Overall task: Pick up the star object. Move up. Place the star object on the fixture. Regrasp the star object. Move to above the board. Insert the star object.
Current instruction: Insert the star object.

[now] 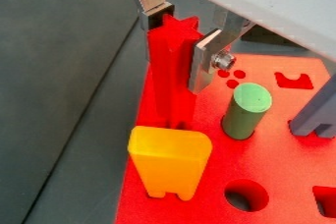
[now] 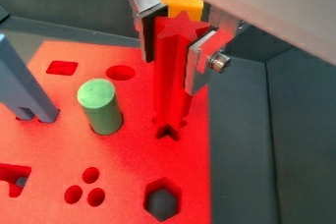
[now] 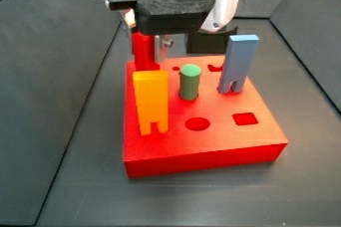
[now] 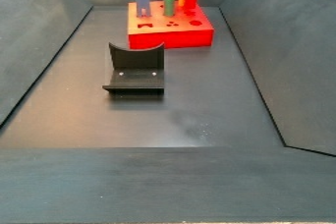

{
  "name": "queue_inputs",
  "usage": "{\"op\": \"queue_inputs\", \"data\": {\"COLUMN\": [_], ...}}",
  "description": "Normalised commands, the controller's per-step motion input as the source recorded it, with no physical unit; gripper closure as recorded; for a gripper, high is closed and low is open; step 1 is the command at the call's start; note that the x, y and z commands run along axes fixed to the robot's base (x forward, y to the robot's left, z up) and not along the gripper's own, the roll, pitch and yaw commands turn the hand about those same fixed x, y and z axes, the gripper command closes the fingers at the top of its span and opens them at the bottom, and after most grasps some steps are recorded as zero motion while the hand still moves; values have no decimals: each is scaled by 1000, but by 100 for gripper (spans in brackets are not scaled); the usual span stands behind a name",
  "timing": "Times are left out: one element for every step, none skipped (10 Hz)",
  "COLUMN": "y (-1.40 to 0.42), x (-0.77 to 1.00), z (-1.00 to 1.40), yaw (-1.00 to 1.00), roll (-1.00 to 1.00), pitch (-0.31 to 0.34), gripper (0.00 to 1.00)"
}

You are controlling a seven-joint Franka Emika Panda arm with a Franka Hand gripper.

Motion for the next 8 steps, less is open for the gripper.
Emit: {"op": "queue_inputs", "data": {"y": [0,0,0,9,106,91,166,191], "x": [0,0,37,51,34,151,337,351], "z": [-517,-609,-614,-551,-509,-474,-460,-440], "yaw": [0,-14,-51,-69,-71,-89,-80,-54], "roll": [17,4,0,27,43,29,11,4], "pitch": [-26,-26,-7,0,20,41,124,146], "gripper": [100,100,100,100,100,100,100,100]}}
